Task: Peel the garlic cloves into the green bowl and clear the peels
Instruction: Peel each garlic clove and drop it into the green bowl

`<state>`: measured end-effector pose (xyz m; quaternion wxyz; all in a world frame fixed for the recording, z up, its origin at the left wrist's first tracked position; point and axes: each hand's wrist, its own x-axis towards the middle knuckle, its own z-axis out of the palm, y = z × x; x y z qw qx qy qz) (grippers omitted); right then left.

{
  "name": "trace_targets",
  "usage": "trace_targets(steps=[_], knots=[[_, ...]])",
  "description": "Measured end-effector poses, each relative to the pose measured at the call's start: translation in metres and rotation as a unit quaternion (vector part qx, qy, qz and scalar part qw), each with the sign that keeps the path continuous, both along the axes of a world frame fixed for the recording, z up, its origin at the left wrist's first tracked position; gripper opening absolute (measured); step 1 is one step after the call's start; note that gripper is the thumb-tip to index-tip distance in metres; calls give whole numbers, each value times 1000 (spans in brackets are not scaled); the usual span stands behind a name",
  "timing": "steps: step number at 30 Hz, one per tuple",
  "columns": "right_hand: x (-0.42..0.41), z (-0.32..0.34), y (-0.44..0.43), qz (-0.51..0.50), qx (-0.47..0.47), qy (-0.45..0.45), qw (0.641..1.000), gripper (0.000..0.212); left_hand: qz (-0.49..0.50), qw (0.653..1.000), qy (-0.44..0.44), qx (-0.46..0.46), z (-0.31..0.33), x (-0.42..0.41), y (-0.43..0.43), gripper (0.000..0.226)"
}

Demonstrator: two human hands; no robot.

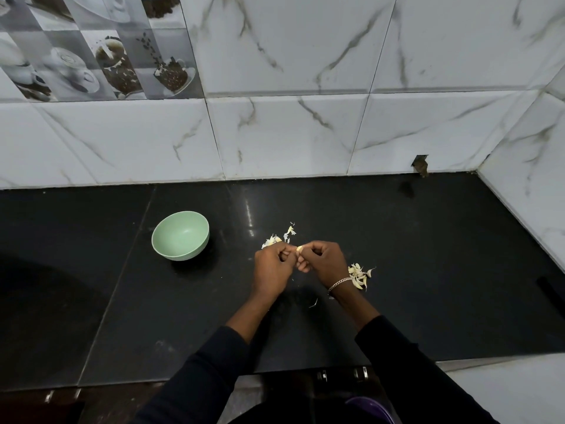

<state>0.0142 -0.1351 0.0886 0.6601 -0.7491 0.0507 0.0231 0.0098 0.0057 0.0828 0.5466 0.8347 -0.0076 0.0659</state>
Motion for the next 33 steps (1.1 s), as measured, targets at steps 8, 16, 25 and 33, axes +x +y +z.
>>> trace_targets(steps=[8, 16, 25, 33], knots=[[-5, 1, -2, -17, -40, 6, 999, 10, -68, 972, 108, -195, 1, -3, 3, 8], [-6, 4, -2, -8, -83, 8, 996, 13, -143, 985, 47, -84, 2, 2, 7, 29], [-3, 11, -2, -15, -24, 36, 999, 17, -156, 965, 93, -190, 10, 4, 15, 10], [-1, 10, -2, -12, -19, 37, 999, 26, -81, 963, 99, -237, 10, 5, 16, 10]])
